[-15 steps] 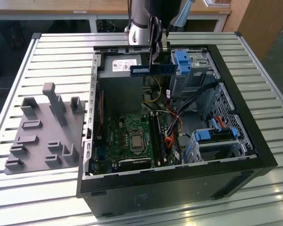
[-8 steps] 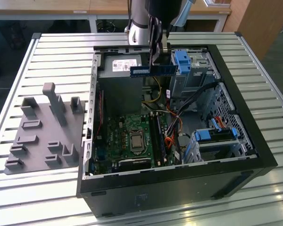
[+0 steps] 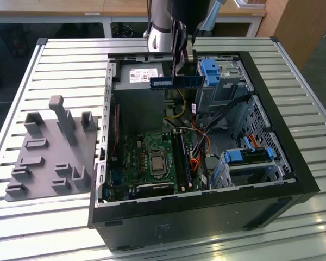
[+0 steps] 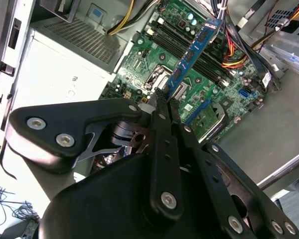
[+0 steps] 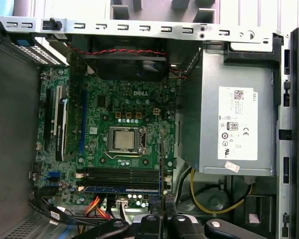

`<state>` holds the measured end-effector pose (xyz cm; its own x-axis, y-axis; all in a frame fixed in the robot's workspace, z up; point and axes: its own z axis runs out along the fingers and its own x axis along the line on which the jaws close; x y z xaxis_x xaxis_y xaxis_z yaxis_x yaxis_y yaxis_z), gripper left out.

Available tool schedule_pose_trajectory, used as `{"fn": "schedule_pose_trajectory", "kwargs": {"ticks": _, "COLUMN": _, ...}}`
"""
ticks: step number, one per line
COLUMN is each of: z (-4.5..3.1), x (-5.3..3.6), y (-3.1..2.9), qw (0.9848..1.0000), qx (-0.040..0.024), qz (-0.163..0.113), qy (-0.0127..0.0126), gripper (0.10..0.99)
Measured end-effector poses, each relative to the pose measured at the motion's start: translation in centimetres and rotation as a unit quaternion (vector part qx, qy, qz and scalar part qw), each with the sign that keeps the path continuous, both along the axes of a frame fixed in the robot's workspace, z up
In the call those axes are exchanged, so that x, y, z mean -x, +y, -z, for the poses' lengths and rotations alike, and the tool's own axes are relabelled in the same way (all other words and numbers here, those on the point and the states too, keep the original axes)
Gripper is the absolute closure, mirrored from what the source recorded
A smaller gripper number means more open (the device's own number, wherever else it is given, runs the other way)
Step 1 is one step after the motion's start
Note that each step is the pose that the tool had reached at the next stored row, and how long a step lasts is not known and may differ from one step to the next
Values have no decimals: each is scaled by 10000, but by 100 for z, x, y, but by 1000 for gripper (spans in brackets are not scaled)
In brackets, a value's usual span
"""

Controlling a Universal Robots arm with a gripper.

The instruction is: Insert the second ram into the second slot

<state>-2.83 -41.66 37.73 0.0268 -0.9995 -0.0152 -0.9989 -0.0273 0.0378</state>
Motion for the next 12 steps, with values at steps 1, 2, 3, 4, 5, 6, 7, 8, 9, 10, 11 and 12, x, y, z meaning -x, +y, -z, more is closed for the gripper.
{"fn": "schedule_pose_trajectory", "kwargs": {"ticks": 1, "z": 0, "x": 0, "y": -2, "qw": 10000, "qx": 1, "qz": 0, "qy": 0, "gripper": 949}}
{"fn": "schedule_pose_trajectory", "kwargs": {"ticks": 2, "z": -1, "x": 0, "y": -3, "qw": 10000, "qx": 2, "qz": 0, "qy": 0, "gripper": 949}}
{"fn": "schedule_pose_trajectory", "kwargs": {"ticks": 3, "z": 0, "x": 0, "y": -5, "qw": 10000, "qx": 2, "qz": 0, "qy": 0, "gripper": 949}}
{"fn": "schedule_pose_trajectory", "kwargs": {"ticks": 4, "z": 0, "x": 0, "y": -7, "qw": 10000, "qx": 3, "qz": 0, "qy": 0, "gripper": 949}}
{"fn": "schedule_pose_trajectory", "kwargs": {"ticks": 5, "z": -1, "x": 0, "y": -9, "qw": 10000, "qx": 4, "qz": 0, "qy": 0, "gripper": 949}}
{"fn": "schedule_pose_trajectory", "kwargs": {"ticks": 6, "z": 0, "x": 0, "y": -11, "qw": 10000, "qx": 4, "qz": 0, "qy": 0, "gripper": 949}}
{"fn": "schedule_pose_trajectory", "kwargs": {"ticks": 7, "z": 0, "x": 0, "y": -17, "qw": 10000, "qx": 7, "qz": 0, "qy": 0, "gripper": 949}}
{"fn": "schedule_pose_trajectory", "kwargs": {"ticks": 8, "z": 0, "x": 0, "y": -23, "qw": 10000, "qx": 11, "qz": 0, "qy": 0, "gripper": 949}}
{"fn": "schedule_pose_trajectory", "kwargs": {"ticks": 9, "z": 0, "x": 0, "y": -25, "qw": 10000, "qx": 12, "qz": 0, "qy": 0, "gripper": 949}}
{"fn": "schedule_pose_trajectory", "kwargs": {"ticks": 10, "z": 0, "x": 0, "y": -26, "qw": 10000, "qx": 12, "qz": 0, "qy": 0, "gripper": 949}}
{"fn": "schedule_pose_trajectory", "kwargs": {"ticks": 11, "z": 0, "x": 0, "y": -28, "qw": 10000, "qx": 13, "qz": 0, "qy": 0, "gripper": 949}}
{"fn": "schedule_pose_trajectory", "kwargs": {"ticks": 12, "z": 0, "x": 0, "y": -30, "qw": 10000, "qx": 13, "qz": 0, "qy": 0, "gripper": 949}}
